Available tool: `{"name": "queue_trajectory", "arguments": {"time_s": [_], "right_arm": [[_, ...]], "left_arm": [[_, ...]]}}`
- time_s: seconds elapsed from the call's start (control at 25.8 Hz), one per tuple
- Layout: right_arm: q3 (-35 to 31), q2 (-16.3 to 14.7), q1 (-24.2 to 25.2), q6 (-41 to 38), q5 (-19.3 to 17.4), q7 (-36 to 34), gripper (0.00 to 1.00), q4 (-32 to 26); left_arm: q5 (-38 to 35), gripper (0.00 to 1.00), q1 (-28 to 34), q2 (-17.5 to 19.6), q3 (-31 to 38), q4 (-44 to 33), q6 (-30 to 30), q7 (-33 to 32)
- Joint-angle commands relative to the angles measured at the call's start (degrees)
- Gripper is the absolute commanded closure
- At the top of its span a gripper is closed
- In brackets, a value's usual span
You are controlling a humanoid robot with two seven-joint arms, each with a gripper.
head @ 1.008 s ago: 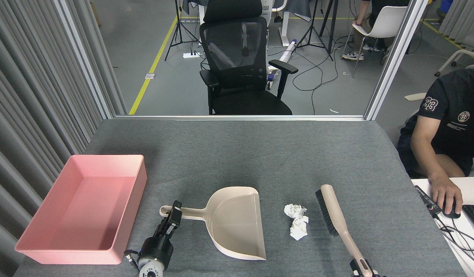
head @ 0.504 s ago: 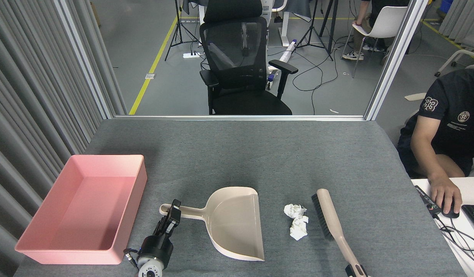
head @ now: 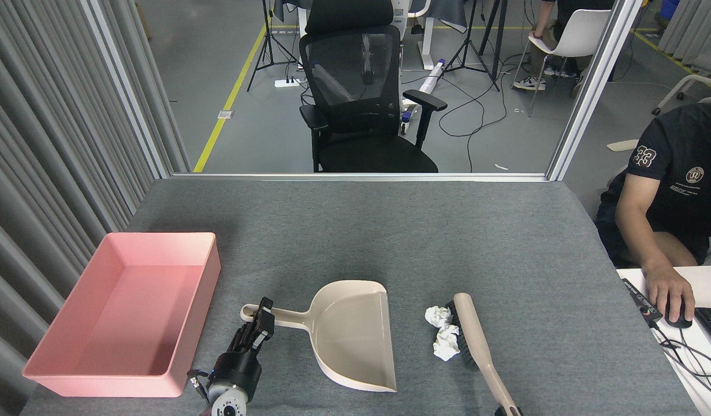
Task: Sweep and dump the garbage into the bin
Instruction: 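Sweep the crumpled white paper into the dustpan with the right gripper's brush, then lift the dustpan with the left gripper and tip it over the pink bin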
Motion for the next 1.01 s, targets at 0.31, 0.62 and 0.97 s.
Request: {"name": "queue_trajectory", "arguments": {"time_s": [0.31, 0.62, 0.97], "right_arm": [[21.56, 5.17, -8.03, 13.73, 0.26, -0.83, 0.87, 3.95], [25.35, 4.11, -7.33, 16.54, -2.73, -1.62, 0.86, -3.35], [1.7, -2.13, -1.53, 6.17, -11.87, -1.45, 0.86, -4.67]], "left_arm": [[-0.12, 0.68, 1.44, -0.04, -0.23, -3.76, -0.14, -0.01], [0.05, 0.68, 1.36, -0.04, -0.14, -3.24, 0.04, -0.01], [9.72, 0.68, 0.57, -0.56, 1.09, -5.43, 3.11, -1.77]]}}
